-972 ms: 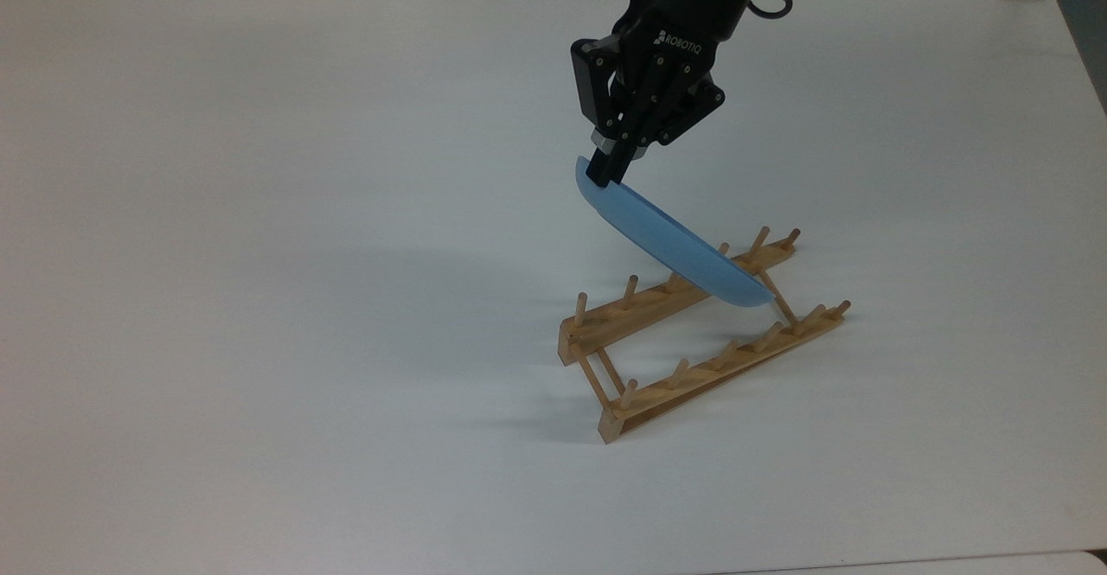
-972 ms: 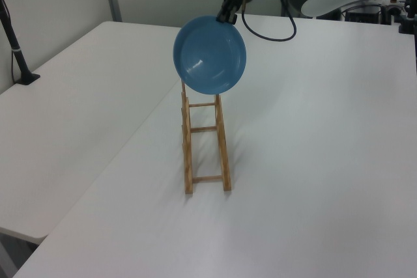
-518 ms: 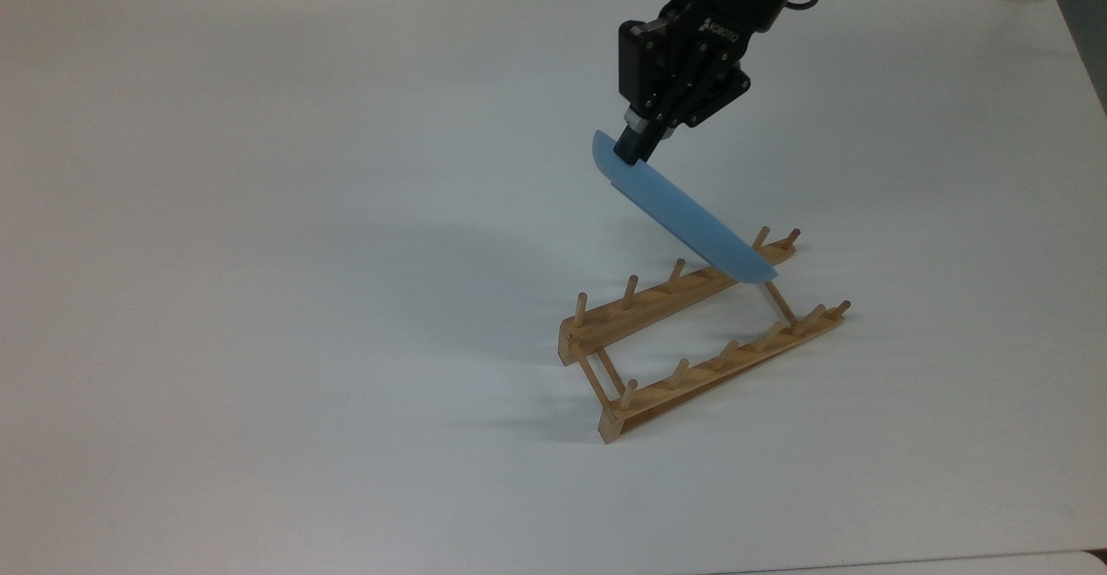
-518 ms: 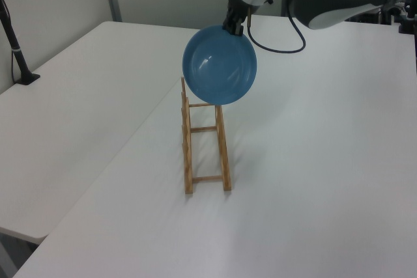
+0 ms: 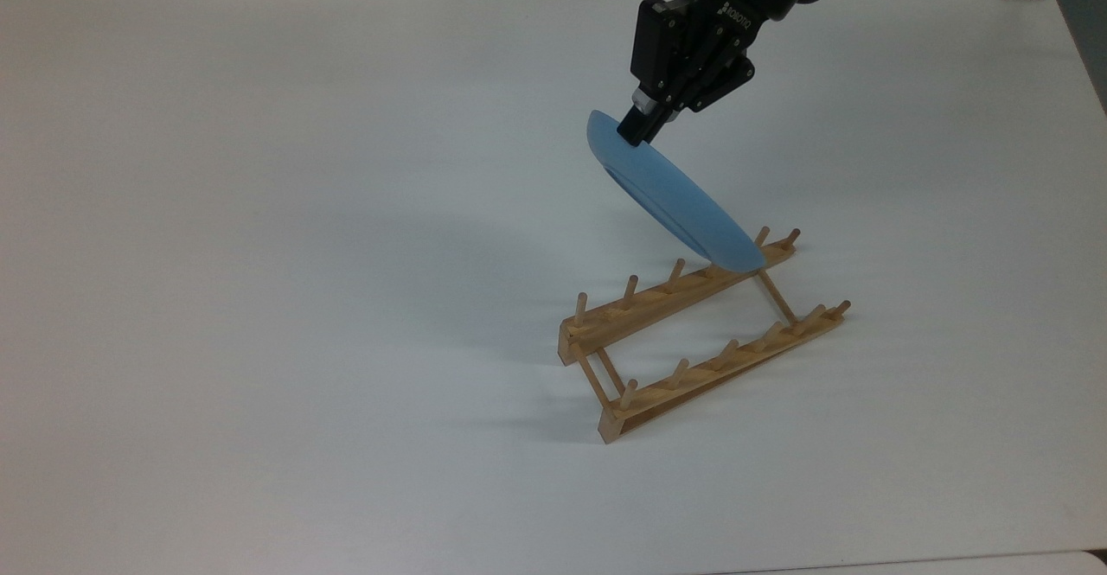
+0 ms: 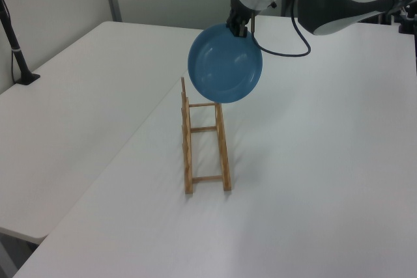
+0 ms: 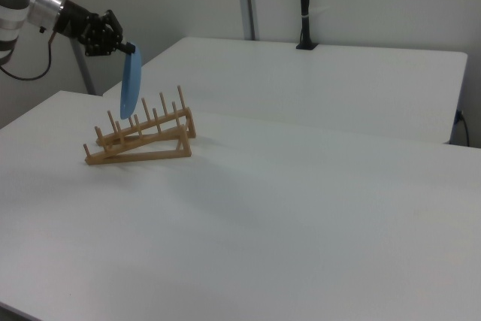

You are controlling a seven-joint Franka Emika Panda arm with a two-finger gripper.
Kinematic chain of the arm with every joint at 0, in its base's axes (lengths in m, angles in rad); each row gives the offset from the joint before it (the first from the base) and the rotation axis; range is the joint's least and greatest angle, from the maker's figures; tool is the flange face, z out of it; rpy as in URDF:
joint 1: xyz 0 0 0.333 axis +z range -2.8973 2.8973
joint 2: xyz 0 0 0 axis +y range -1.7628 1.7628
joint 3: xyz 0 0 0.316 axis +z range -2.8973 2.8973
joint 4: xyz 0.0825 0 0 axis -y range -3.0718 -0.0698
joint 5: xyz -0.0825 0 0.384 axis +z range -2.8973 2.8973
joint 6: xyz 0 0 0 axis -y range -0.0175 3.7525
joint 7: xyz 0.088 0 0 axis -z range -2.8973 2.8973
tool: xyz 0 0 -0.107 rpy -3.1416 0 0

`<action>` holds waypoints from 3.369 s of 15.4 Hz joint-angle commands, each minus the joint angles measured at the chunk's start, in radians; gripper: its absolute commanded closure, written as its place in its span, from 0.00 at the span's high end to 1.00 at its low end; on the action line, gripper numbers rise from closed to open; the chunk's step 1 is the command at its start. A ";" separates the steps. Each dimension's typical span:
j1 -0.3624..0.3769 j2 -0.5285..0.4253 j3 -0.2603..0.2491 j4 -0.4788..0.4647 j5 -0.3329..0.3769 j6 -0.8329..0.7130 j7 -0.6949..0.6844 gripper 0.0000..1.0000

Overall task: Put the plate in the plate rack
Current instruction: 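Lower the plate edge-first between the rack's pegs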

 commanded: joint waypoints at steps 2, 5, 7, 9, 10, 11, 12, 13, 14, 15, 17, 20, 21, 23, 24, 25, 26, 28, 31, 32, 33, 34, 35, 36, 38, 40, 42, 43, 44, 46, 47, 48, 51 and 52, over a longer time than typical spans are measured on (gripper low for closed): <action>0.031 -0.009 -0.002 -0.003 -0.065 -0.057 0.015 0.00; 0.041 0.011 -0.002 -0.003 -0.080 -0.060 0.018 0.00; 0.042 0.028 -0.002 -0.002 -0.108 -0.060 0.060 0.00; 0.056 0.051 -0.008 0.010 -0.128 -0.060 0.081 0.00; 0.057 0.074 -0.013 0.021 -0.128 -0.060 0.089 0.00; 0.058 0.098 -0.014 0.035 -0.128 -0.060 0.107 0.00; 0.056 0.115 -0.014 0.052 -0.128 -0.060 0.123 0.00; 0.057 0.124 -0.016 0.062 -0.128 -0.058 0.129 0.00; 0.058 0.126 -0.016 0.066 -0.128 -0.058 0.129 0.00; 0.059 0.129 -0.016 0.066 -0.128 -0.057 0.129 0.00; 0.061 0.131 -0.016 0.067 -0.128 -0.057 0.129 0.00; 0.059 0.154 -0.013 0.096 -0.129 -0.057 0.143 0.00; 0.059 0.166 -0.014 0.102 -0.129 -0.057 0.147 0.00; 0.059 0.169 -0.011 0.108 -0.129 -0.055 0.152 0.00; 0.059 0.177 -0.010 0.108 -0.129 -0.055 0.153 0.00; 0.059 0.184 -0.008 0.110 -0.129 -0.054 0.164 0.00; 0.059 0.186 -0.007 0.110 -0.129 -0.054 0.166 0.00; 0.061 0.192 -0.005 0.110 -0.129 -0.055 0.169 0.00; 0.059 0.236 -0.005 0.151 -0.131 -0.057 0.193 0.00; 0.059 0.247 -0.005 0.165 -0.133 -0.057 0.196 0.00; 0.059 0.252 -0.005 0.170 -0.134 -0.057 0.199 0.00; 0.059 0.263 -0.005 0.170 -0.137 -0.057 0.202 0.00; 0.059 0.270 -0.005 0.174 -0.139 -0.057 0.207 0.00; 0.059 0.273 -0.004 0.176 -0.140 -0.057 0.210 0.00; 0.059 0.282 0.007 0.176 -0.145 -0.057 0.213 0.00; 0.059 0.287 0.012 0.176 -0.151 -0.055 0.213 0.00; 0.059 0.292 0.012 0.176 -0.152 -0.052 0.213 0.00; 0.058 0.292 0.012 0.176 -0.152 -0.051 0.213 0.00; 0.059 0.292 0.012 0.174 -0.152 -0.049 0.213 0.12; 0.058 0.292 0.012 0.173 -0.152 -0.048 0.213 0.20; 0.058 0.292 0.012 0.173 -0.152 -0.046 0.213 0.21; 0.058 0.292 0.012 0.174 -0.152 -0.046 0.215 0.23; 0.059 0.290 0.012 0.174 -0.152 -0.049 0.216 0.55; 0.061 0.290 0.012 0.174 -0.154 -0.051 0.216 0.58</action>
